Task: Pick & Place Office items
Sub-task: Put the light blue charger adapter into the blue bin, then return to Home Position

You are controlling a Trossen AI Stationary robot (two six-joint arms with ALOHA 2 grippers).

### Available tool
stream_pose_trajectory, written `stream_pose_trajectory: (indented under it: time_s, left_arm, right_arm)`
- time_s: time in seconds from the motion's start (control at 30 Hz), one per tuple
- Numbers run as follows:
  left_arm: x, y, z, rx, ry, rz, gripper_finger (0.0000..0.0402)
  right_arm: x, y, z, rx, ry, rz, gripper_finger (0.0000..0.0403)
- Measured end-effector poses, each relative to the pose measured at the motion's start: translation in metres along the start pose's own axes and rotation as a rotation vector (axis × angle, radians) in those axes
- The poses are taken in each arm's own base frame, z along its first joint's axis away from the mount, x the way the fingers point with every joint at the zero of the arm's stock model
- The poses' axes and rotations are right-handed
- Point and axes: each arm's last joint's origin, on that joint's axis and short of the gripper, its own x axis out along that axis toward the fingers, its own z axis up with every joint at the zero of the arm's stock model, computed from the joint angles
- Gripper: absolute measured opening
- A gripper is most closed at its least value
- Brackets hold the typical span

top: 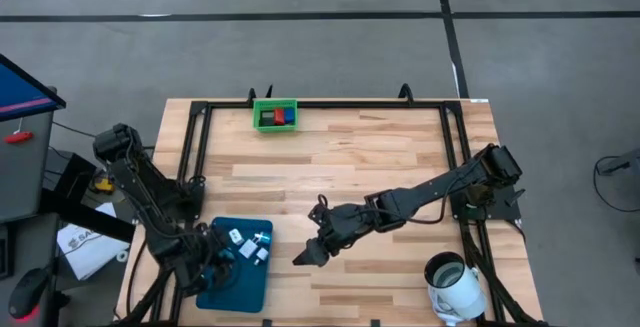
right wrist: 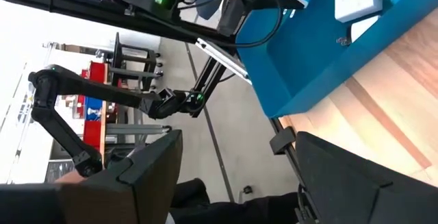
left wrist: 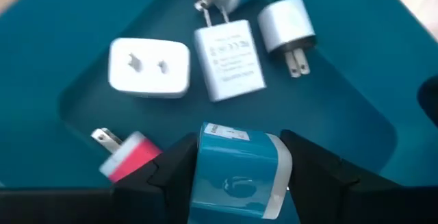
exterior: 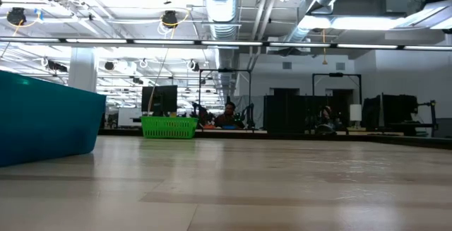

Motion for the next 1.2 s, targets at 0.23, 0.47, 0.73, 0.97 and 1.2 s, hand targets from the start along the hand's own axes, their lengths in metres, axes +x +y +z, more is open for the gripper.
stream_pose_trajectory:
  time_s: [0.23,0.47,0.73,0.97,1.2]
  left_arm:
    - [0.001,0.003,0.004,0.002,-0.008,0.031,0.0191]
    - [0.001,0.002,0.004,0.025,-0.02,0.027,0.0282]
    - [-0.028,0.003,0.013,0.23,-0.133,-0.141,0.0296]
    - [-0.088,0.041,0.027,0.297,-0.027,-0.4,0.0284]
    - [-0.105,0.067,0.042,0.344,-0.199,-0.436,0.0278]
  right_arm:
    - [0.0,0.001,-0.004,-0.016,-0.016,-0.005,0.0276]
    - [0.001,0.002,-0.007,-0.024,-0.023,-0.007,0.0276]
    - [-0.002,0.011,-0.012,-0.09,-0.046,0.041,0.0276]
    - [-0.019,0.031,-0.024,-0.145,-0.128,0.082,0.0276]
    - [-0.028,0.041,-0.032,-0.167,-0.266,0.078,0.0276]
